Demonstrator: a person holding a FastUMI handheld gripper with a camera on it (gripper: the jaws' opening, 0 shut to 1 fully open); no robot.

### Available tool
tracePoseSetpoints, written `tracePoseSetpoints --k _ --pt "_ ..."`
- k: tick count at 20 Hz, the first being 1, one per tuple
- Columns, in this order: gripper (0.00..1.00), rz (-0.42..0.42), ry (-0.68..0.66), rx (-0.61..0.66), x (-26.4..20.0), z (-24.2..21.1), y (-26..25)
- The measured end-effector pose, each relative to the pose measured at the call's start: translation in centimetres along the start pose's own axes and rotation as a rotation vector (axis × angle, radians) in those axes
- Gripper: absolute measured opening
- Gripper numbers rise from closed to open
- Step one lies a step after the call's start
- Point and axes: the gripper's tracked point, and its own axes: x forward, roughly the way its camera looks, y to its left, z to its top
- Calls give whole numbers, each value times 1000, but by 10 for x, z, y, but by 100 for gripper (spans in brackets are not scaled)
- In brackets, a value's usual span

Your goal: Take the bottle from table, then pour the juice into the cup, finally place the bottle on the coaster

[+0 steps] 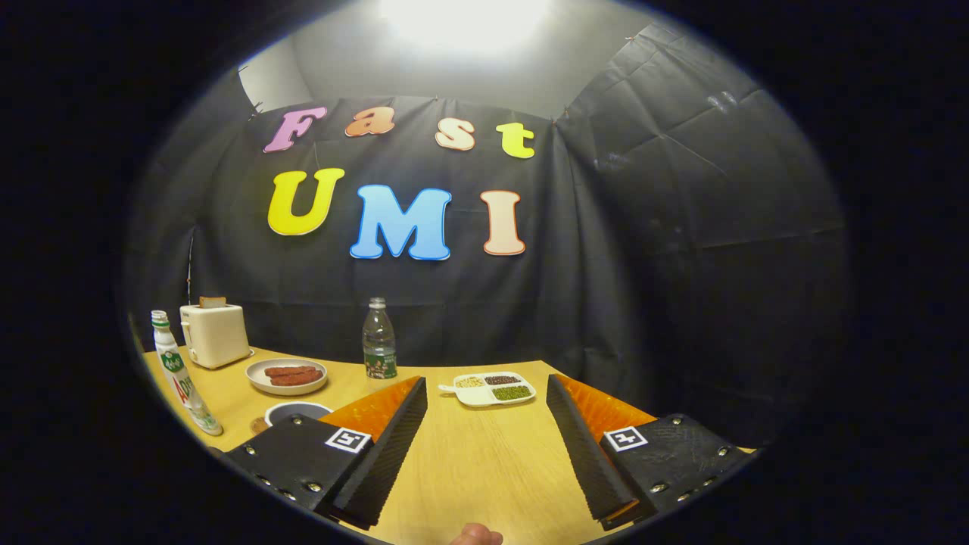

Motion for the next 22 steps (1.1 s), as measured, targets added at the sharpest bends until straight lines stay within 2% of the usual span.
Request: tracePoseSetpoints --k 4,6,9,13,19,22 --pt "96 -48 17 -64 -34 10 46" --pt "96 3 6 -41 -51 18 88" --pt "96 125 -16 26 -71 27 156" --pt "96 216 5 34 -90 19 213" --pt "96 325 14 42 -114 0 273" --pt "96 349 38 22 -113 -12 296"
